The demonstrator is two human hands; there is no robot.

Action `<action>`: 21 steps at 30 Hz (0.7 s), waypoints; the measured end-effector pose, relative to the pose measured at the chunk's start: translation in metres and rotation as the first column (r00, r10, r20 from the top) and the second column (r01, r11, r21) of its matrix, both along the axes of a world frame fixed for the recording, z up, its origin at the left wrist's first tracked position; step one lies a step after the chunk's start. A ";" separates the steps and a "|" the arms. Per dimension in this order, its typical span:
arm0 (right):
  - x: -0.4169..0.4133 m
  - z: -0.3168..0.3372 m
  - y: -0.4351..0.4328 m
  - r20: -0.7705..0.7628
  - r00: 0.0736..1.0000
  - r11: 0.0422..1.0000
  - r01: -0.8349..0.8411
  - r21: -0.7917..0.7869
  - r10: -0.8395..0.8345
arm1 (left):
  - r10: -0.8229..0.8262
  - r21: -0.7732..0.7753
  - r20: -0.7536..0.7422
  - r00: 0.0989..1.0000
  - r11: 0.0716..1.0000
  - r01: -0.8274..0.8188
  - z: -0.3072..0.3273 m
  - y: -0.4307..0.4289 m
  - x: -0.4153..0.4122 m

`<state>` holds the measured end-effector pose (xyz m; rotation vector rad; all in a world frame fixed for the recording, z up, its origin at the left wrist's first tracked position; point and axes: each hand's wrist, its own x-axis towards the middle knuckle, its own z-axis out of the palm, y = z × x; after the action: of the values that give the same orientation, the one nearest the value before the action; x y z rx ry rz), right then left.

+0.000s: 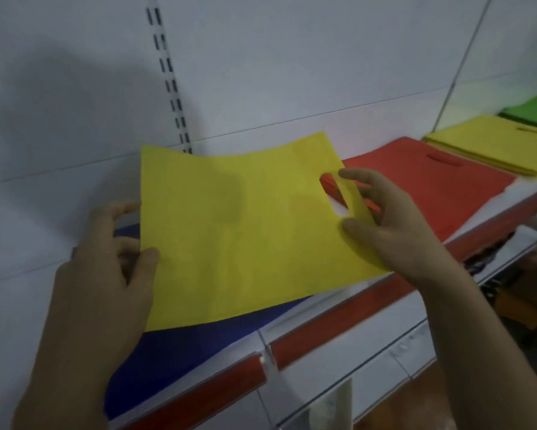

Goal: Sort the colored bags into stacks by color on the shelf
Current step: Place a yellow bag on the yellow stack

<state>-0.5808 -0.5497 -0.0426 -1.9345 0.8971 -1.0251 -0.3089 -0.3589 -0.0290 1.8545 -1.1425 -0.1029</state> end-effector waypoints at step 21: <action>-0.430 -0.010 -0.138 -0.028 0.927 0.923 0.375 0.084 -0.374 | -0.296 0.032 -0.065 0.953 0.954 0.299 -0.023 -0.255 -0.387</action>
<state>-1.0107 -0.6876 -0.0528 -1.7323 1.3334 -1.1685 -0.6963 -0.6143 -0.0525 1.6913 -1.3802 -0.3545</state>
